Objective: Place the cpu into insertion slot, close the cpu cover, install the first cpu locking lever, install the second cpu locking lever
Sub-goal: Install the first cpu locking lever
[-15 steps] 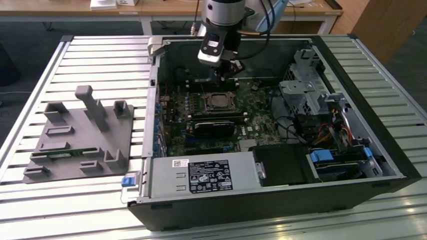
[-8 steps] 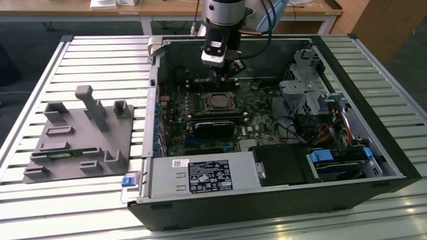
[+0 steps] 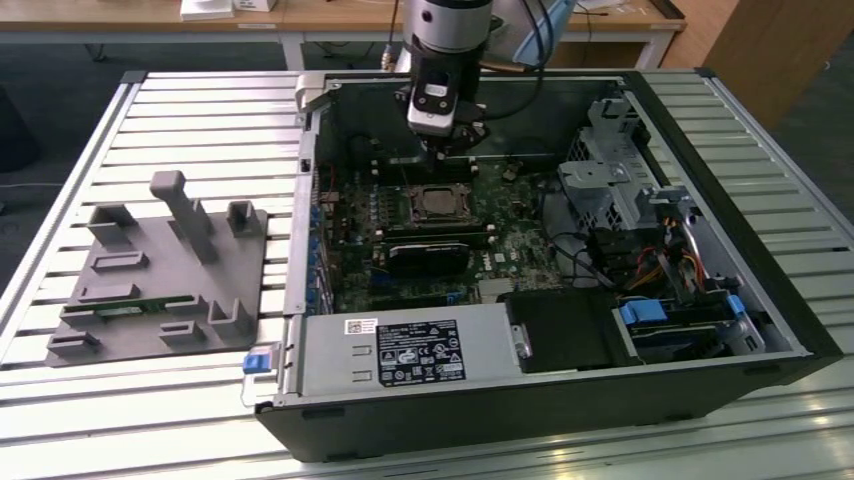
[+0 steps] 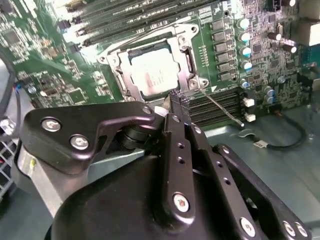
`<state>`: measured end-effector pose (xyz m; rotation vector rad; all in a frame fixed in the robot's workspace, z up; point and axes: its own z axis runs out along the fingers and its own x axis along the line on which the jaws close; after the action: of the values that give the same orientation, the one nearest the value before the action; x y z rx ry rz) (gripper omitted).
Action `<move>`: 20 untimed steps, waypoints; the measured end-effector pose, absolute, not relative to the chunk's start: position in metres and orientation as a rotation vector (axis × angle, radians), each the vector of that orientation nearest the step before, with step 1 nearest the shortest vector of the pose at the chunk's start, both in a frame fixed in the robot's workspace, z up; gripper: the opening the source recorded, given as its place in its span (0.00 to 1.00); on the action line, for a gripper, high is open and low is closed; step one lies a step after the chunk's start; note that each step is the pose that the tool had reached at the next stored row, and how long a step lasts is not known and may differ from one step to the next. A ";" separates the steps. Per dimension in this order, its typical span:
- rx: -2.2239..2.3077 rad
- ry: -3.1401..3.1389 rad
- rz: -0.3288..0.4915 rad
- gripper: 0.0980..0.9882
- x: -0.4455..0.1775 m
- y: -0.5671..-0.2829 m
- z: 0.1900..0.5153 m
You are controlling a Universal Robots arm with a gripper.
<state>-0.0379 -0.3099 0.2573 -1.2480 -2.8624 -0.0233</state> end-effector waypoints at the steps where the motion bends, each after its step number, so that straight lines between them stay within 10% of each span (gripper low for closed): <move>1: -1.225 -2.872 -0.024 0.01 -0.038 -0.310 0.257; 20: -0.823 -3.040 -0.036 0.01 -0.038 -0.310 0.253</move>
<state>-0.0378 -0.3099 0.2533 -0.8227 -3.0396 -0.0359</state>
